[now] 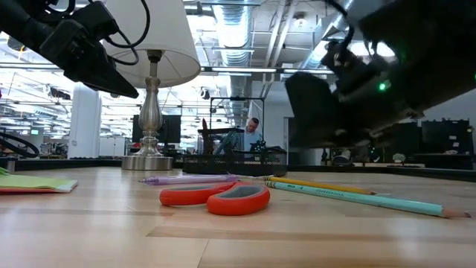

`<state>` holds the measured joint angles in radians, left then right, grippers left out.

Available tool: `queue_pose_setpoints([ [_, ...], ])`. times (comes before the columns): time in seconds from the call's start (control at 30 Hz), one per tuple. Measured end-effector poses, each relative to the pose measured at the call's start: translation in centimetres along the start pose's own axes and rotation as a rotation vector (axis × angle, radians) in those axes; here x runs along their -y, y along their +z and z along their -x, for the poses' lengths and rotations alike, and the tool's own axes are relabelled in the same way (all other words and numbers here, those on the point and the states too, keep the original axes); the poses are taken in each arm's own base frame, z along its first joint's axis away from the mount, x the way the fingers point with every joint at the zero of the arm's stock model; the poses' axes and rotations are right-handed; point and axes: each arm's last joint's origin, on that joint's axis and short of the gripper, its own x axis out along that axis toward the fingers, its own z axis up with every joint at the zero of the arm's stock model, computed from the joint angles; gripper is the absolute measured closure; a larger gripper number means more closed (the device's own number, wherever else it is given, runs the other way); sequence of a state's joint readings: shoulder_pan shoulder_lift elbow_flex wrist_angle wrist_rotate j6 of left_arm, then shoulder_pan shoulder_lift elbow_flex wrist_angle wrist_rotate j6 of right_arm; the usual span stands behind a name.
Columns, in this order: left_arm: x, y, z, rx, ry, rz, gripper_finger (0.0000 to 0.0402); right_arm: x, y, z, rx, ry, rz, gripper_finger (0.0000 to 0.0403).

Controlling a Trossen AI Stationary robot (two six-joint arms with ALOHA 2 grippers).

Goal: Pick and place office supplies into organizer
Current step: Put the yellow pencil into the black desk organizer

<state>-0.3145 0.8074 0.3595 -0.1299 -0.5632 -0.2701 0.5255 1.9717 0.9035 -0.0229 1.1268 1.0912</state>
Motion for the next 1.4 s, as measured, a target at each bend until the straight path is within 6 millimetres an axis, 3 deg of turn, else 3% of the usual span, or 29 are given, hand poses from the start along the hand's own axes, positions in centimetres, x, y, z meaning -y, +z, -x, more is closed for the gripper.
queue_pose_setpoints([
  [0.27, 0.0, 0.0, 0.0, 0.000, 0.001, 0.000, 0.0270, -0.4, -3.1, -1.0, -0.032, 0.018, -0.046, 0.0333],
  [0.63, 0.0, 0.0, 0.0, -0.003, 0.002, -0.001, 0.0269, -0.1, -5.4, -2.0, -0.037, -0.008, 0.000, 0.0333],
  [0.83, 0.0, -0.1, 0.0, -0.006, 0.004, -0.003, 0.0269, 0.0, -5.5, -2.0, -0.046, -0.012, 0.060, 0.0333],
  [1.0, 0.0, -0.1, 0.0, -0.006, 0.004, -0.002, 0.0269, 0.4, -5.1, -2.7, -0.067, -0.038, -0.015, 0.0333],
  [1.23, 0.0, -0.1, 0.0, -0.006, 0.004, -0.002, 0.0269, 0.6, -5.1, -2.8, -0.084, -0.047, 0.003, 0.0388],
  [1.4, 0.0, -0.1, 0.0, -0.006, 0.004, -0.001, 0.0269, 0.5, -5.0, -2.8, -0.079, -0.048, -0.016, 0.0382],
])
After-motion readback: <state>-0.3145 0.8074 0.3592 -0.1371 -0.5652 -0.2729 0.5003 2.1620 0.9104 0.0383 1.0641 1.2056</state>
